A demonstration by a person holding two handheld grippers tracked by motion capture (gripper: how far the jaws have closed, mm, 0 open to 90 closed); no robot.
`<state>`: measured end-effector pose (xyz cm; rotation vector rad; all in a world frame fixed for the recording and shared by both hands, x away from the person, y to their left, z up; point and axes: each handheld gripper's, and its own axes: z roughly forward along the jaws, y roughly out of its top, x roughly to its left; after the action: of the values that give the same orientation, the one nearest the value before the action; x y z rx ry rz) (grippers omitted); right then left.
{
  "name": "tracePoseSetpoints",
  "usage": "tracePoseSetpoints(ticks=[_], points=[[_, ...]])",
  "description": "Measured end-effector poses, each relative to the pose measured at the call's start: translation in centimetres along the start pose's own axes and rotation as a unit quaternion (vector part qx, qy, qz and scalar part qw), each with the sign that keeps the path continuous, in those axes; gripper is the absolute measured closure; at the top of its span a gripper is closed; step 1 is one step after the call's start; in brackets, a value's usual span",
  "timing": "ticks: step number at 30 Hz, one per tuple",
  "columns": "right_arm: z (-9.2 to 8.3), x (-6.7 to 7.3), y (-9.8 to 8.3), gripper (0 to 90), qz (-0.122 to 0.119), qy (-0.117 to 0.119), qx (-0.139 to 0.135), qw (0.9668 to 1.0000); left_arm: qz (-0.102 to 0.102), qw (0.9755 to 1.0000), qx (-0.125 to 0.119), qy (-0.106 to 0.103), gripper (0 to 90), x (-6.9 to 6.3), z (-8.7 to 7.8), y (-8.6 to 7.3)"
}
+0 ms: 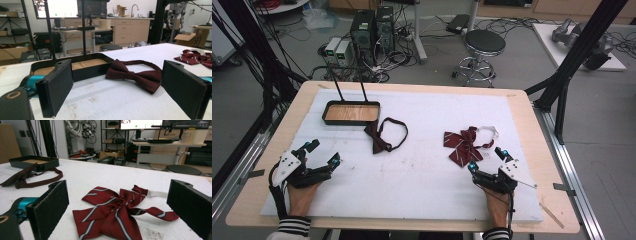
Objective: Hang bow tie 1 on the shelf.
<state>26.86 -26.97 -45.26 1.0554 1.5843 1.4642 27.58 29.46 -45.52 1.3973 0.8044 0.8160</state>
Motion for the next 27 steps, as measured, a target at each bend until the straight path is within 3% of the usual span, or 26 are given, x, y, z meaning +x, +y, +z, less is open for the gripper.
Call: tracePoseSetpoints(ticks=[6,13,21,27], points=[[0.3,-0.1,0.2,3.1,0.001,0.004,0.013,0.9999,0.000,1.0000,0.001,0.000,11.4,0.0,0.0,0.0],[0.7,0.6,1.8,3.2,-0.036,0.011,0.028,0.9989,-0.002,1.0000,0.001,-0.001,11.4,0.0,0.0,0.0],[1.8,0.4,4.8,3.4,-0.049,0.010,0.070,0.9963,-0.001,1.0000,0.001,-0.001,11.4,0.0,0.0,0.0],[3.1,-0.2,6.3,3.4,-0.052,0.012,0.121,0.9913,-0.001,1.0000,0.001,-0.001,11.4,0.0,0.0,0.0]])
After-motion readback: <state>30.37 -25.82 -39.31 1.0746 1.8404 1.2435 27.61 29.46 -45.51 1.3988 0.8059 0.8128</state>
